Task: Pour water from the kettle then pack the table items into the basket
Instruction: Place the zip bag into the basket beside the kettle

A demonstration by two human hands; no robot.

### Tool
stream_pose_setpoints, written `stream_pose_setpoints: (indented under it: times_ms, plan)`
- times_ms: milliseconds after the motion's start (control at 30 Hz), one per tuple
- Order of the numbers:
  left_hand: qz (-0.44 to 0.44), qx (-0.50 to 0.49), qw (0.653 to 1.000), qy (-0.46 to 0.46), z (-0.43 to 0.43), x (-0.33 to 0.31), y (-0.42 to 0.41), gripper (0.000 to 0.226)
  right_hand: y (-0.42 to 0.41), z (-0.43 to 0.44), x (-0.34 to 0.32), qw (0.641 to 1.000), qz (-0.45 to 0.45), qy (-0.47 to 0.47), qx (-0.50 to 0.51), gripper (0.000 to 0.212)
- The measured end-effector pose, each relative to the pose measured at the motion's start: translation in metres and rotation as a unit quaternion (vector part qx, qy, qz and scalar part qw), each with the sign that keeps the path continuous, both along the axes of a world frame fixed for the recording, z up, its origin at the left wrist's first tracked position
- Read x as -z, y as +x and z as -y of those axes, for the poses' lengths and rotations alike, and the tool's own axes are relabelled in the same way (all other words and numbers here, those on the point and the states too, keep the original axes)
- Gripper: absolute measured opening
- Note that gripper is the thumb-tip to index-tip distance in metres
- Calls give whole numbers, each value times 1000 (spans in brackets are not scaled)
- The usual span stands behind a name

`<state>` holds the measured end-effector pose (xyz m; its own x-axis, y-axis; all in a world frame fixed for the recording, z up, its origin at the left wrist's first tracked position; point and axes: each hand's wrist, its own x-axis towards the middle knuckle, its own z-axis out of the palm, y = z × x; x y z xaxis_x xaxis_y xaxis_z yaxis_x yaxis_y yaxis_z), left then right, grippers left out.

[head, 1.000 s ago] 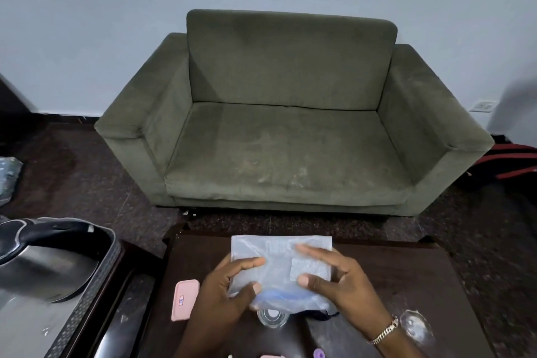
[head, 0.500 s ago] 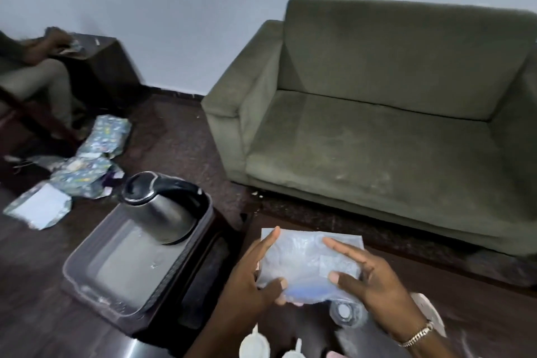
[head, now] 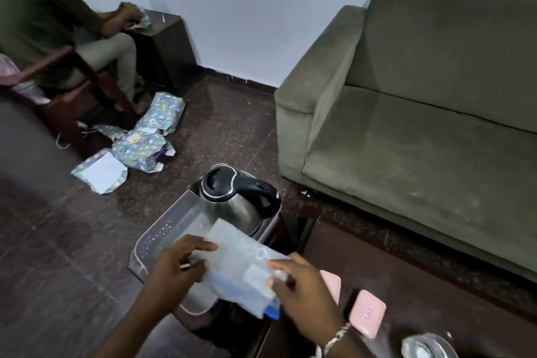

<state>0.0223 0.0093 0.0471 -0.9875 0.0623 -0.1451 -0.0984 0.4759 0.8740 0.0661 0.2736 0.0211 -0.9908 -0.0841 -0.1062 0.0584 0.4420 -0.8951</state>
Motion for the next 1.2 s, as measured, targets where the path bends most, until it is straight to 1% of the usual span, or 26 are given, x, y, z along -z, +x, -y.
stream_pose_setpoints:
  times_ms: [67, 100, 133, 200, 267, 333, 400, 500, 567, 633, 667, 700, 733, 767, 833, 900, 1000, 1100, 1200]
  plan:
    - [-3, -9, 999, -53, 27, 7, -19, 47, -15, 34, 11, 995, -3, 86, -46, 35]
    - [-7, -10, 996, -86, 38, 11, -28, 44, -23, 51, 14, 985, -18, 158, -70, 37]
    - [-10, -10, 993, -118, 46, 16, -35, 42, -29, 64, 16, 968, -38, 231, -90, 37]
    - [-10, -9, 985, -175, 63, 28, -49, 39, -39, 90, 21, 938, -68, 321, -115, 30]
    - [-2, 11, 974, -227, 75, 43, -60, 34, -46, 112, 28, 917, -57, 373, -131, 29]
    - [6, 51, 957, -286, 82, 57, -68, 28, -51, 127, 36, 905, -24, 399, -143, 33]
    - [12, 89, 940, -329, 86, 72, -73, 29, -53, 141, 46, 894, -10, 422, -148, 34]
    - [23, 146, 916, -374, 90, 92, -75, 34, -54, 155, 61, 882, 8, 440, -166, 32]
    - [32, 177, 885, -429, 91, 101, -73, 40, -57, 159, 65, 880, 50, 440, -171, 33]
    - [48, 202, 843, -497, 88, 102, -73, 49, -62, 163, 63, 882, 65, 443, -148, 26]
    - [46, 212, 831, -511, 86, 102, -74, 55, -66, 166, 60, 884, 56, 446, -128, 19]
    - [32, 227, 827, -513, 83, 104, -75, 60, -71, 170, 58, 885, 46, 448, -121, 14]
    - [26, 249, 831, -496, 81, 107, -77, 65, -75, 175, 59, 886, 21, 446, -125, 14]
    - [21, 263, 842, -471, 79, 112, -78, 69, -78, 180, 63, 889, 2, 436, -142, 18]
    - [36, 290, 850, -438, 77, 118, -81, 80, -84, 186, 73, 892, -12, 400, -208, 30]
    - [48, 301, 849, -431, 77, 121, -87, 85, -91, 187, 81, 891, -4, 371, -261, 34]
    - [59, 305, 850, -425, 78, 124, -94, 89, -99, 188, 94, 889, 9, 352, -293, 37]
    - [62, 306, 843, -438, 78, 127, -92, 92, -102, 189, 101, 876, 33, 356, -325, 38]
    - [61, 300, 844, -441, 78, 128, -90, 96, -100, 189, 103, 866, 53, 359, -343, 38]
